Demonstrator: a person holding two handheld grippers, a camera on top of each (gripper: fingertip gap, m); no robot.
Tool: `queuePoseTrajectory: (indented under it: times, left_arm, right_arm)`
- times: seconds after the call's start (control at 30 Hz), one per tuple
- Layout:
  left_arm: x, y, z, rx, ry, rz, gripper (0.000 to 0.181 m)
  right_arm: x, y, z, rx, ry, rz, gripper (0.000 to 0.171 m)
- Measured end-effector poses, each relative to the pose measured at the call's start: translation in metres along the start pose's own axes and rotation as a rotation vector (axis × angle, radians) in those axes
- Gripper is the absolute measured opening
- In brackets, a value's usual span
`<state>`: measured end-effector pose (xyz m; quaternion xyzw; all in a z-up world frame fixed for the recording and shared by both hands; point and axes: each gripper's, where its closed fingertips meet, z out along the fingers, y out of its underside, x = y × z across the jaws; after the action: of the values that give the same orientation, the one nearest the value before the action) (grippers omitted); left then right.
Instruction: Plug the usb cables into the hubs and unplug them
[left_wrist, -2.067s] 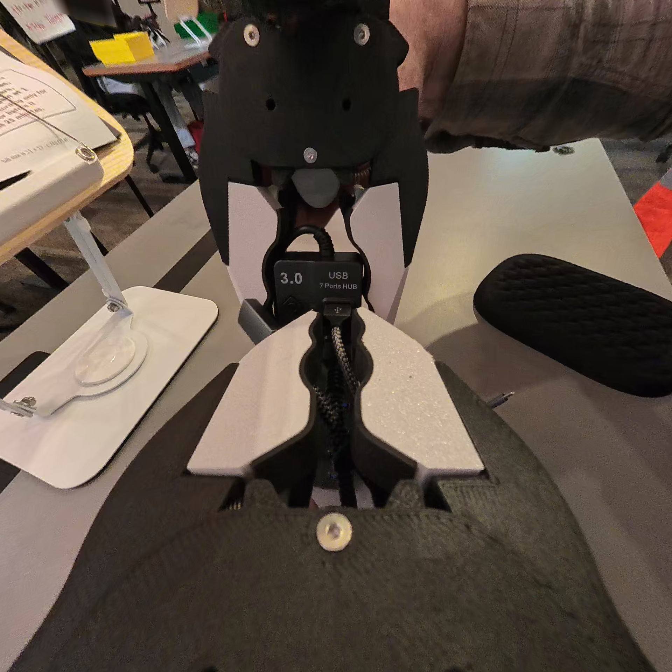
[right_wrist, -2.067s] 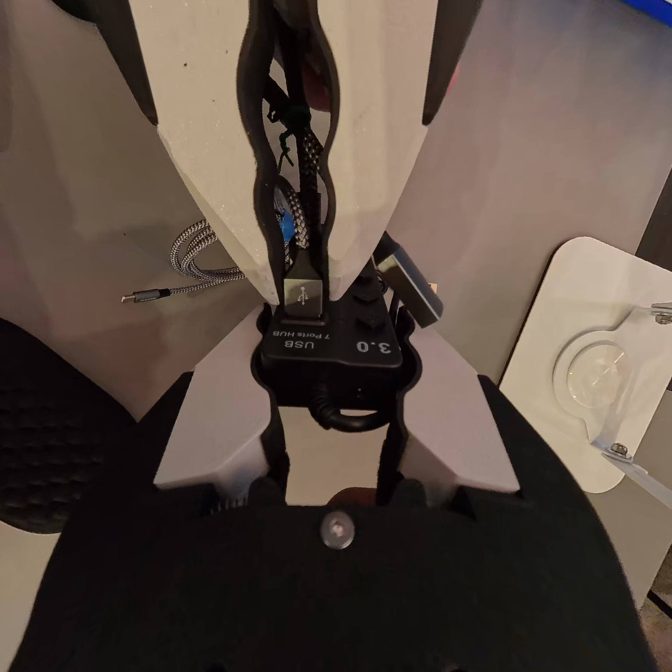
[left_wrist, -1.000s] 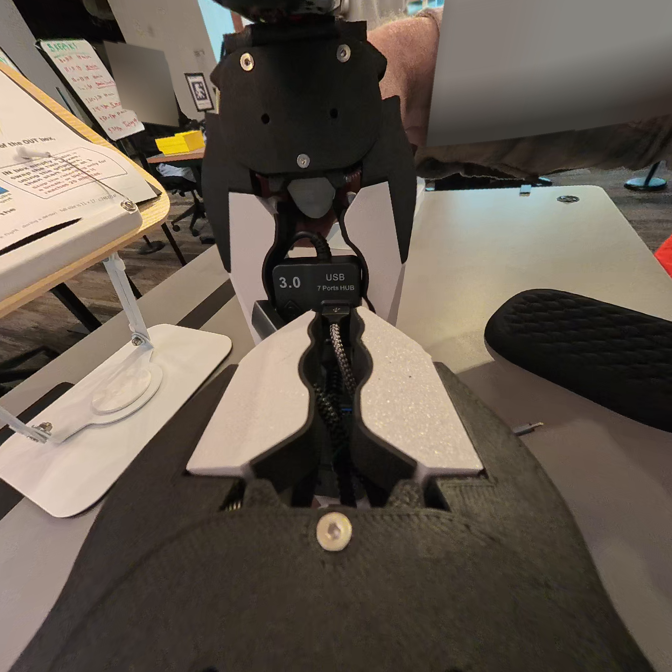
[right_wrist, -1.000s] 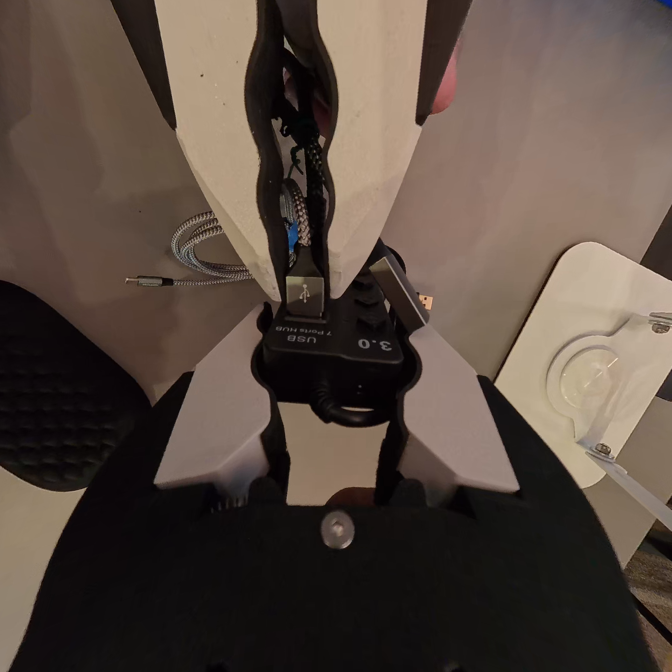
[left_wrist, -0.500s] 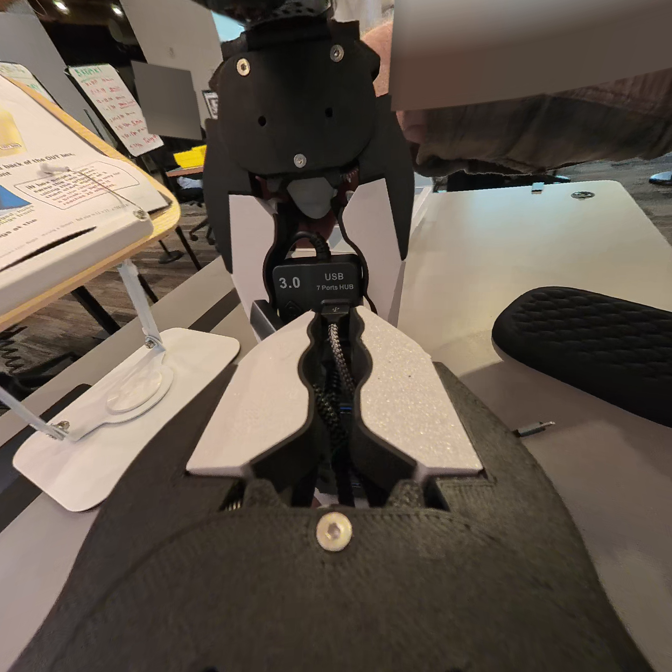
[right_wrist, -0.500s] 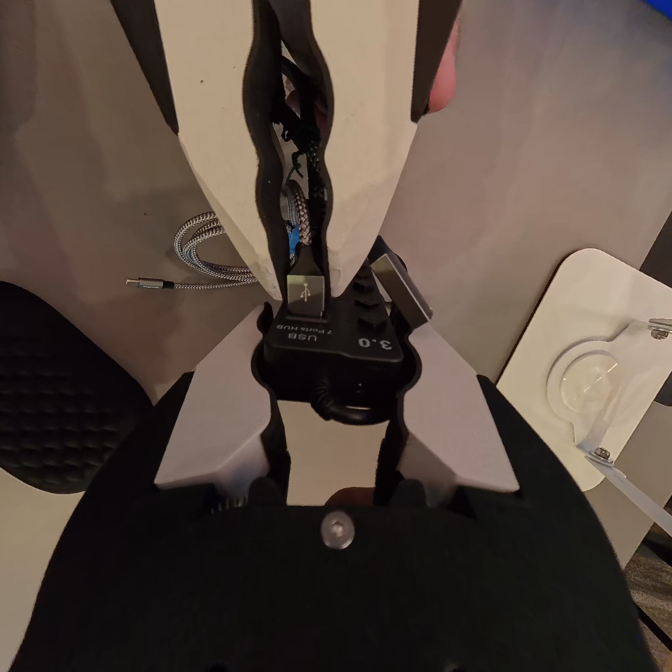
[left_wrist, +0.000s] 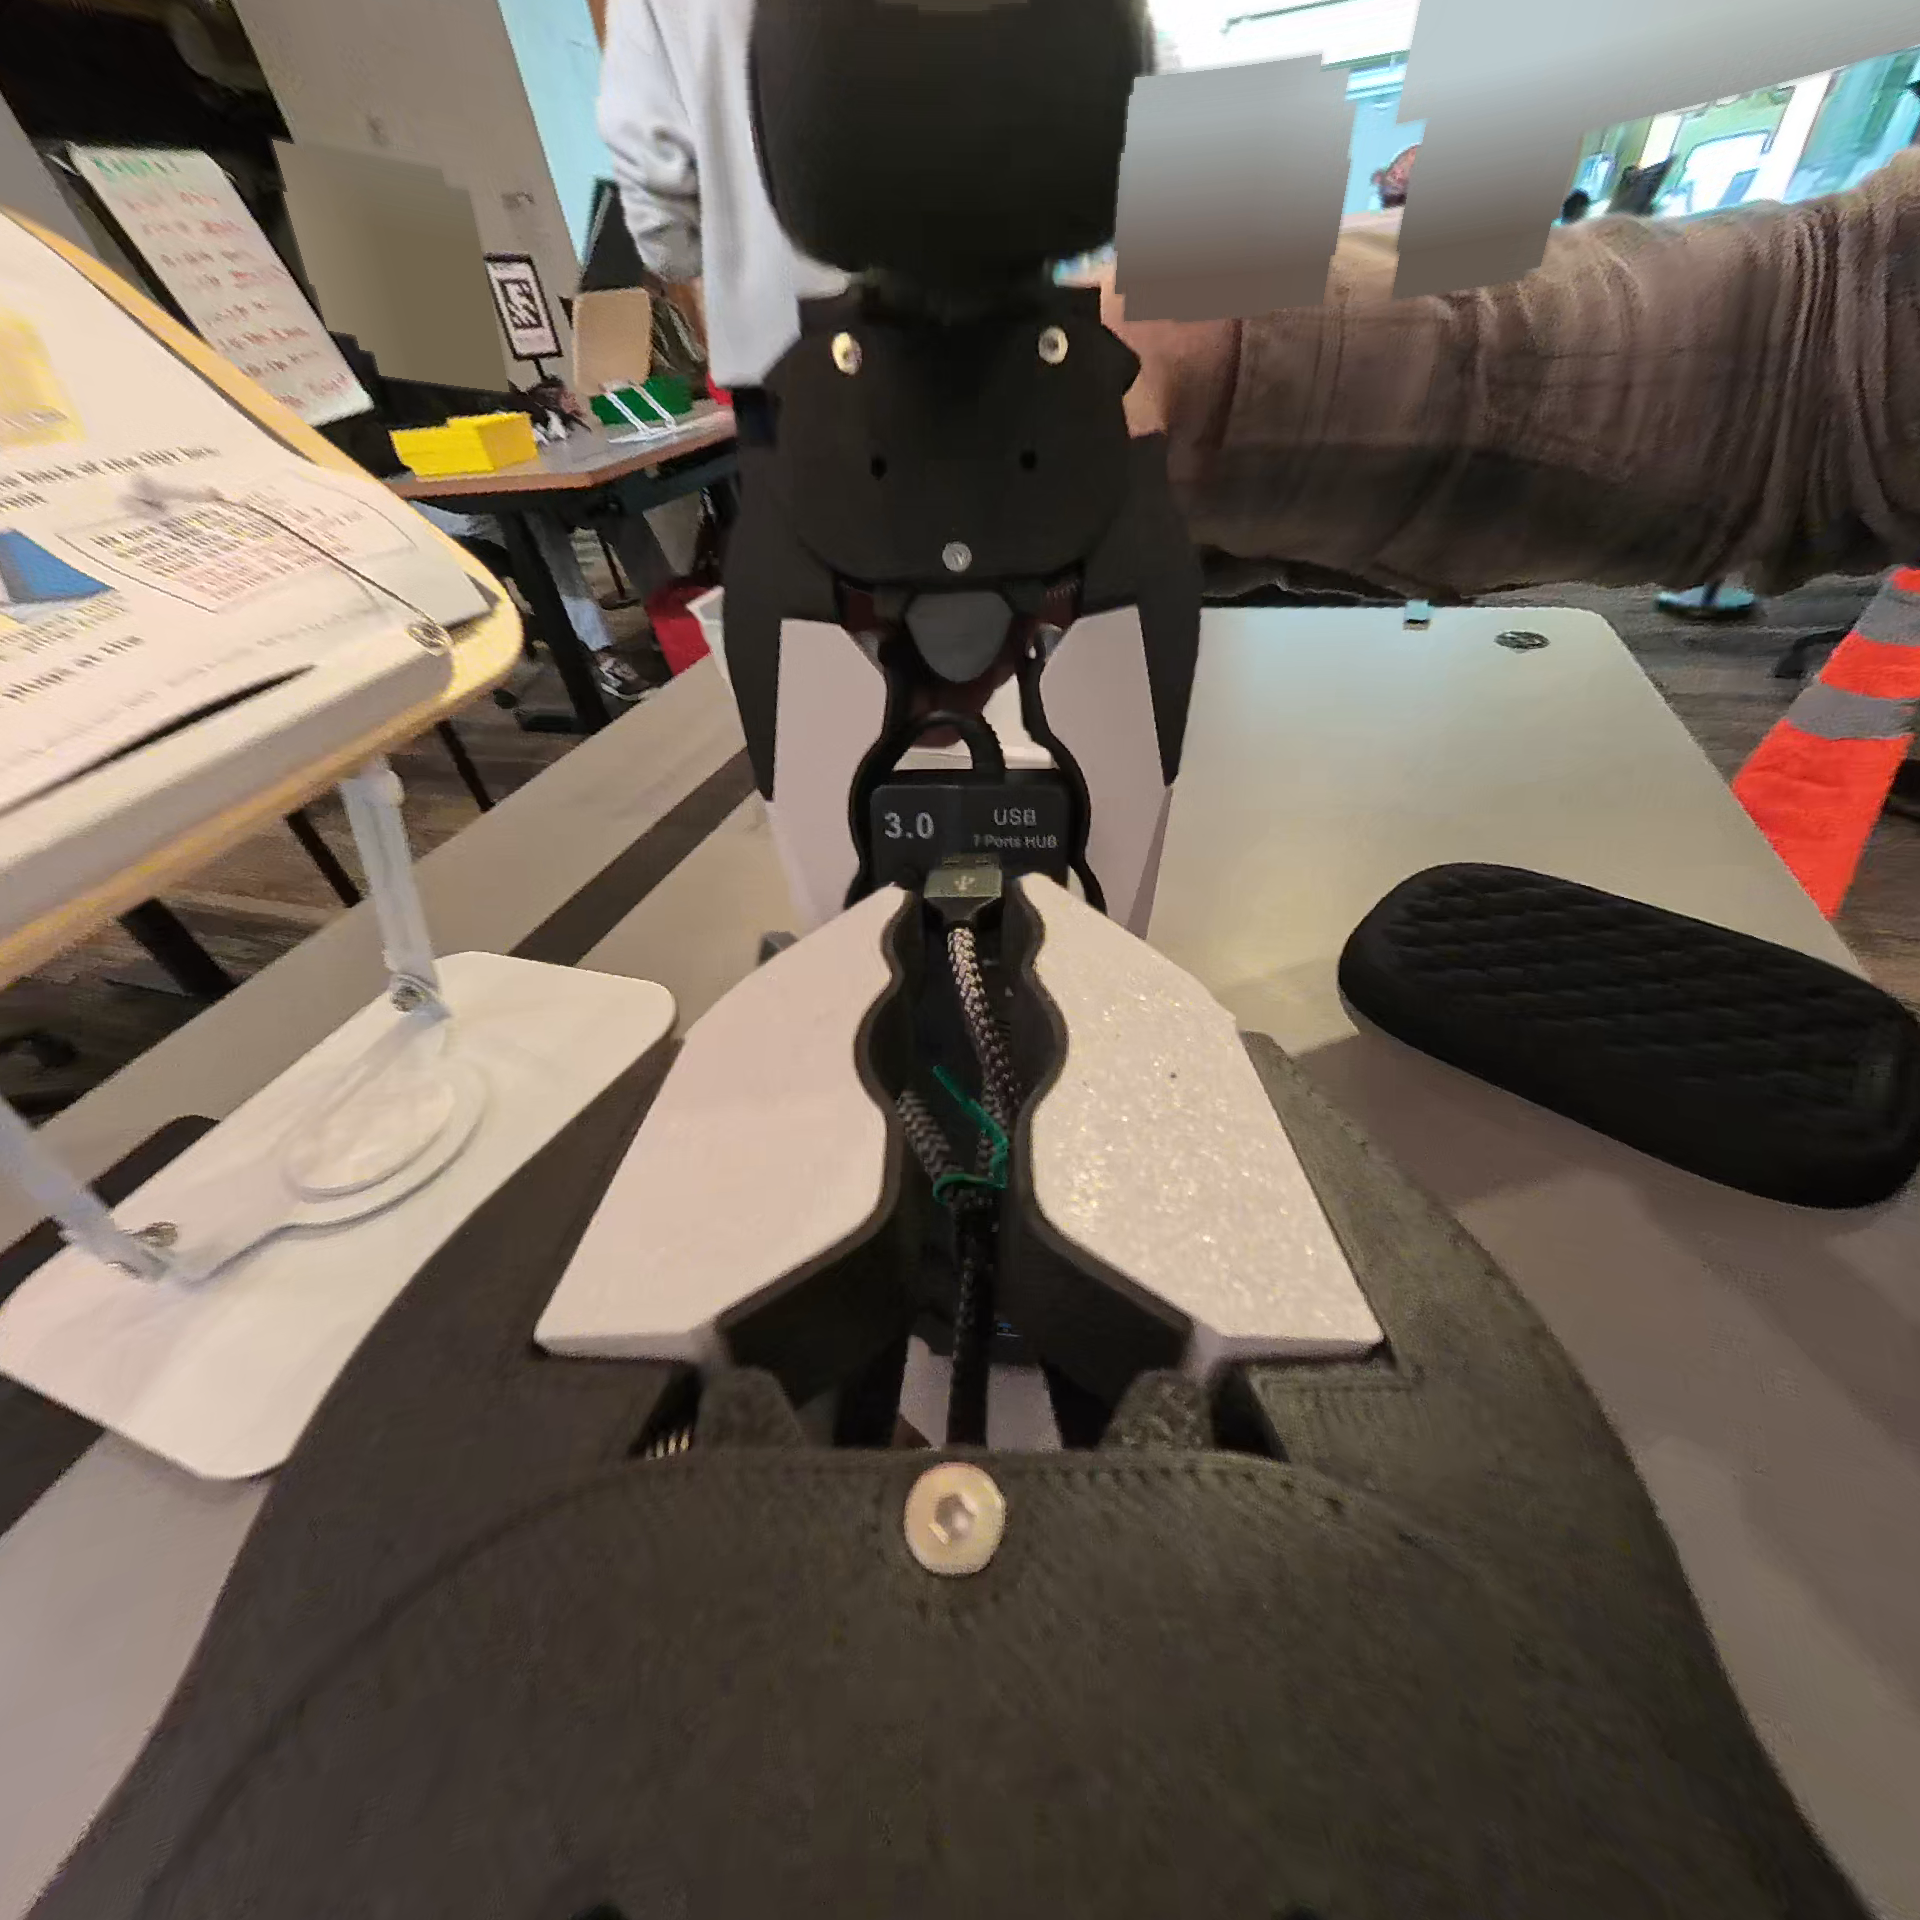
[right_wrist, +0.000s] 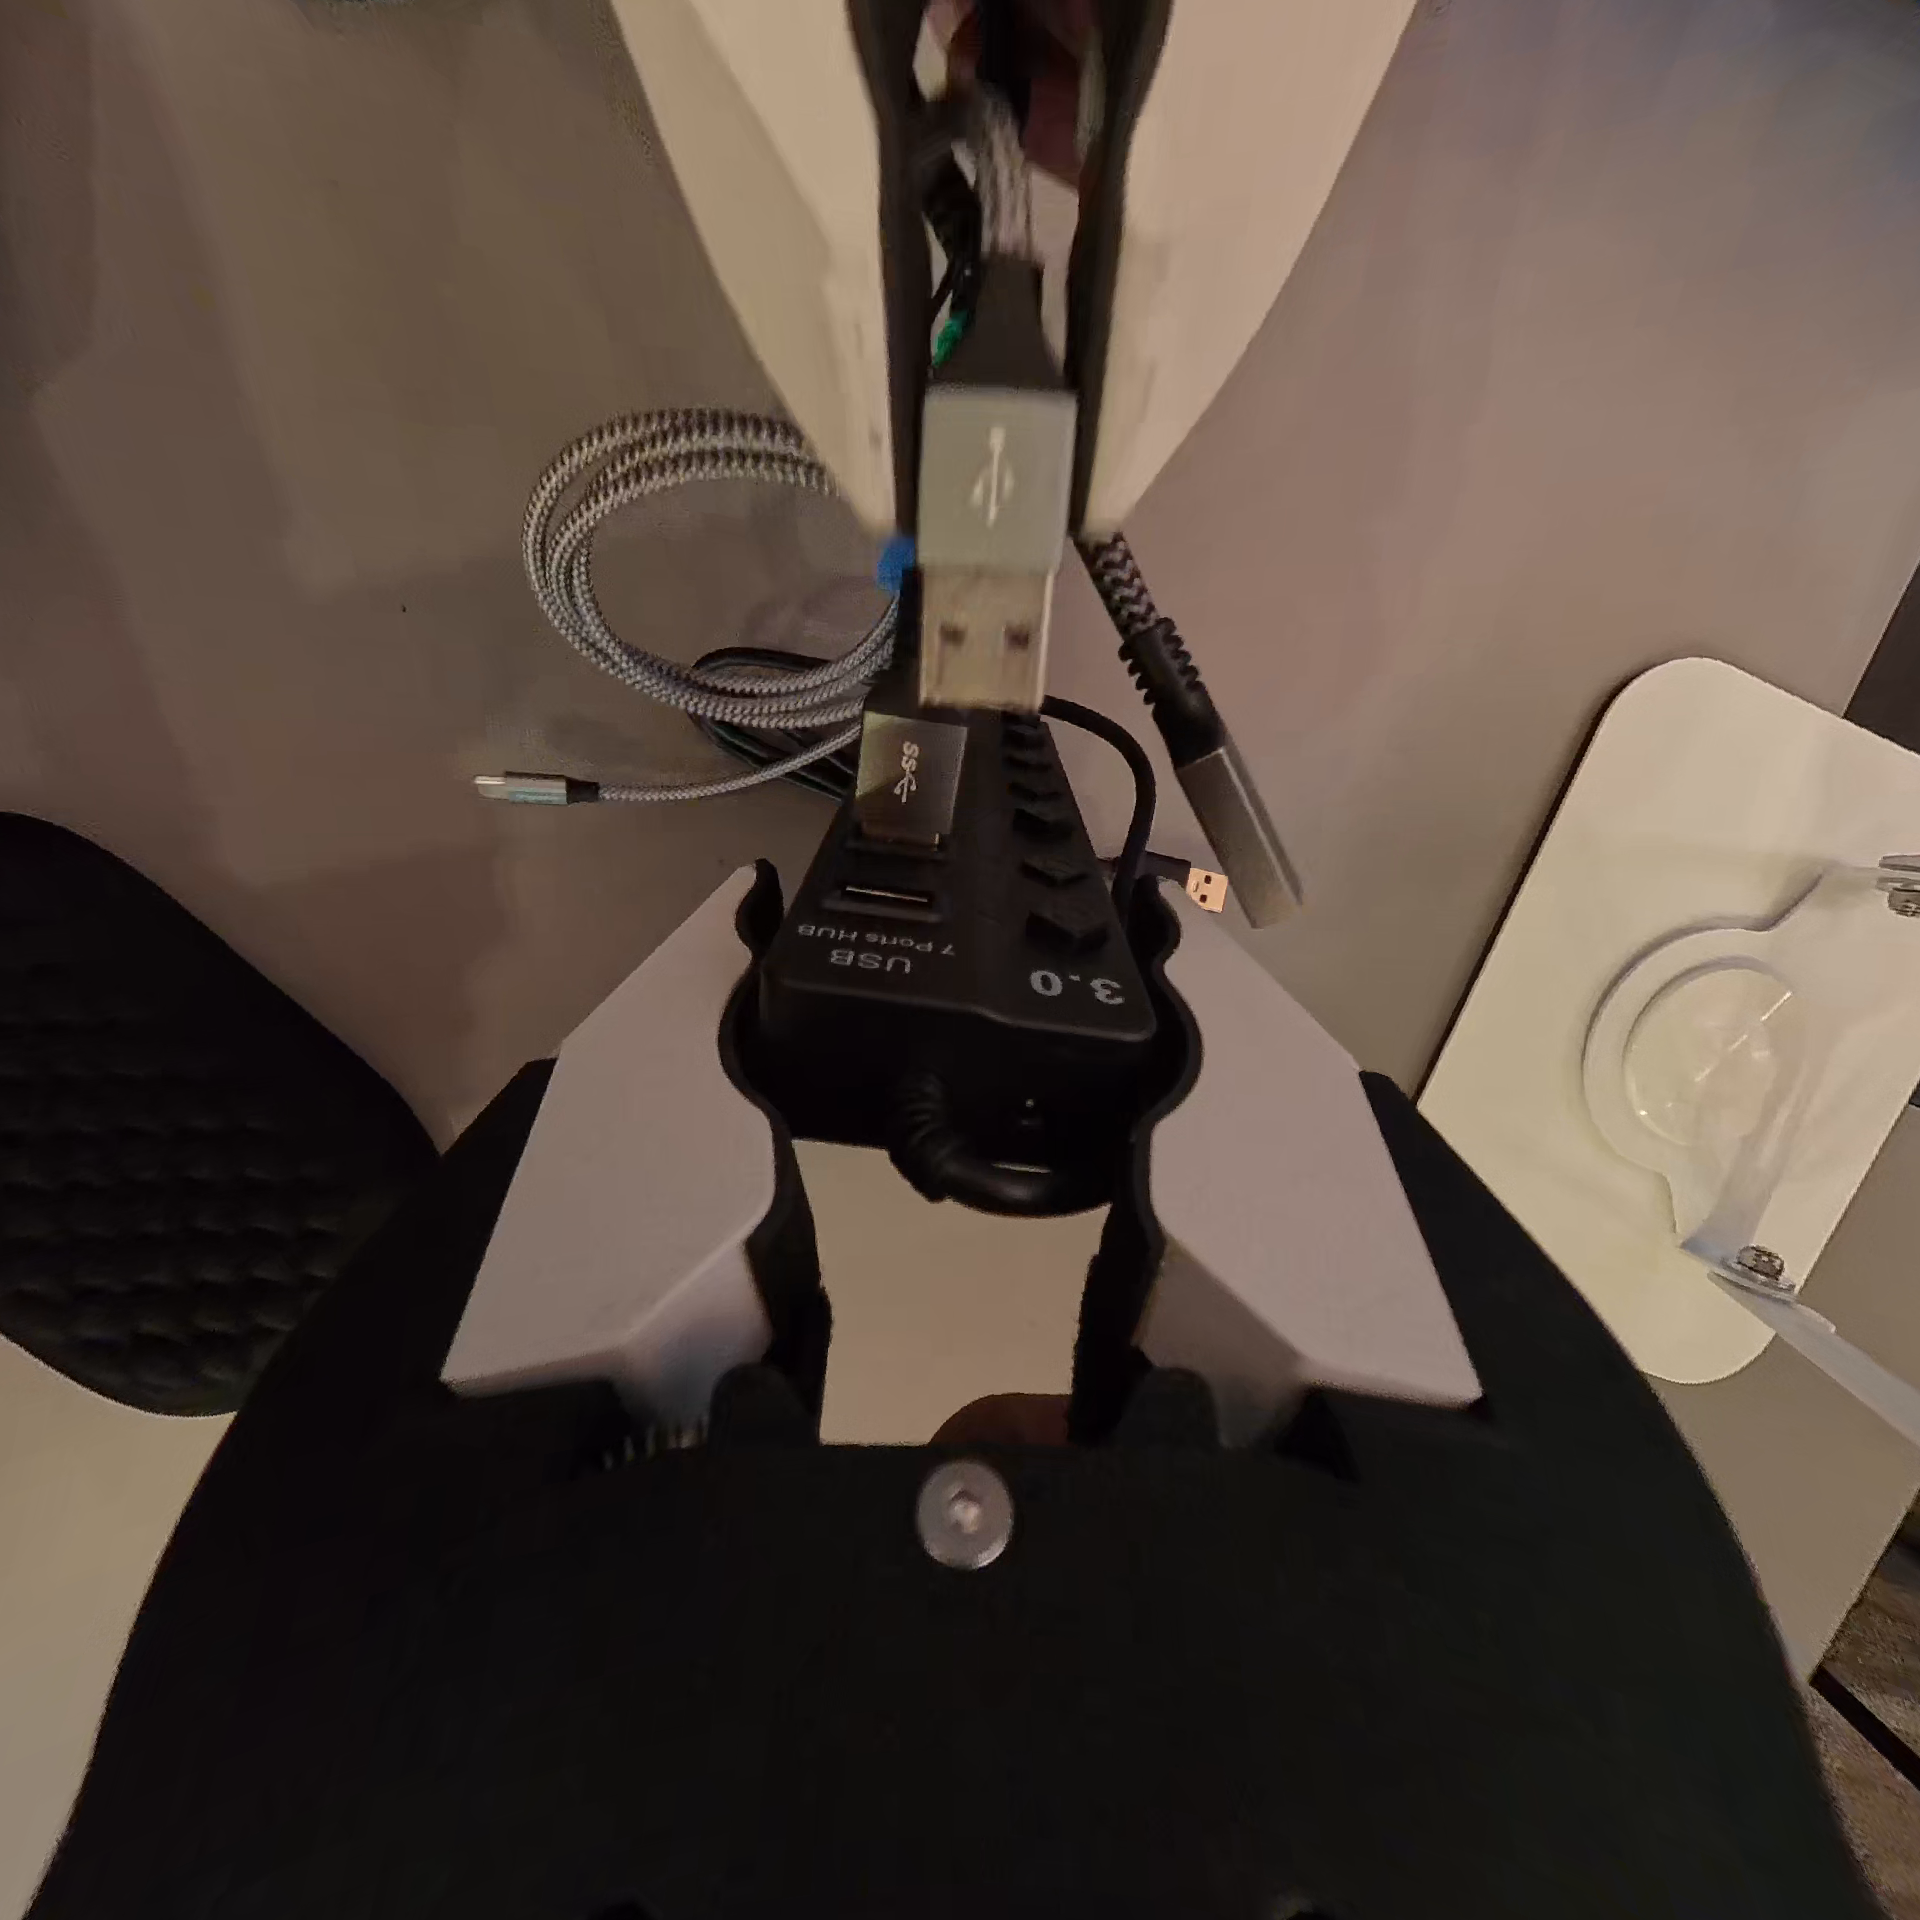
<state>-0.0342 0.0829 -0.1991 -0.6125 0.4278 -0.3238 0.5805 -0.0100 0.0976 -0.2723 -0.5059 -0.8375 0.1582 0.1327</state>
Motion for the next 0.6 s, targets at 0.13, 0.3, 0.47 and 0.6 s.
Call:
queuePoseTrajectory:
  times: [0.13, 0.3, 0.47, 0.6]
  left_arm:
    - [-0.007, -0.017, -0.016, 0.028, -0.080, 0.047, 0.014]
    - [-0.024, -0.038, -0.050, 0.082, -0.168, 0.045, 0.013]
    - [-0.046, -0.046, -0.092, 0.050, -0.306, 0.052, 0.014]
    - [-0.059, -0.038, -0.119, -0.038, -0.385, 0.043, 0.014]
  right_arm:
    - [-0.001, 0.002, 0.000, 0.004, 0.005, 0.006, 0.066]
    - [-0.004, 0.011, -0.003, 0.015, 0.011, 0.031, 0.066]
    - [-0.009, 0.022, -0.009, 0.012, 0.022, 0.051, 0.066]
    - [-0.012, 0.029, -0.013, 0.007, 0.027, 0.061, 0.066]
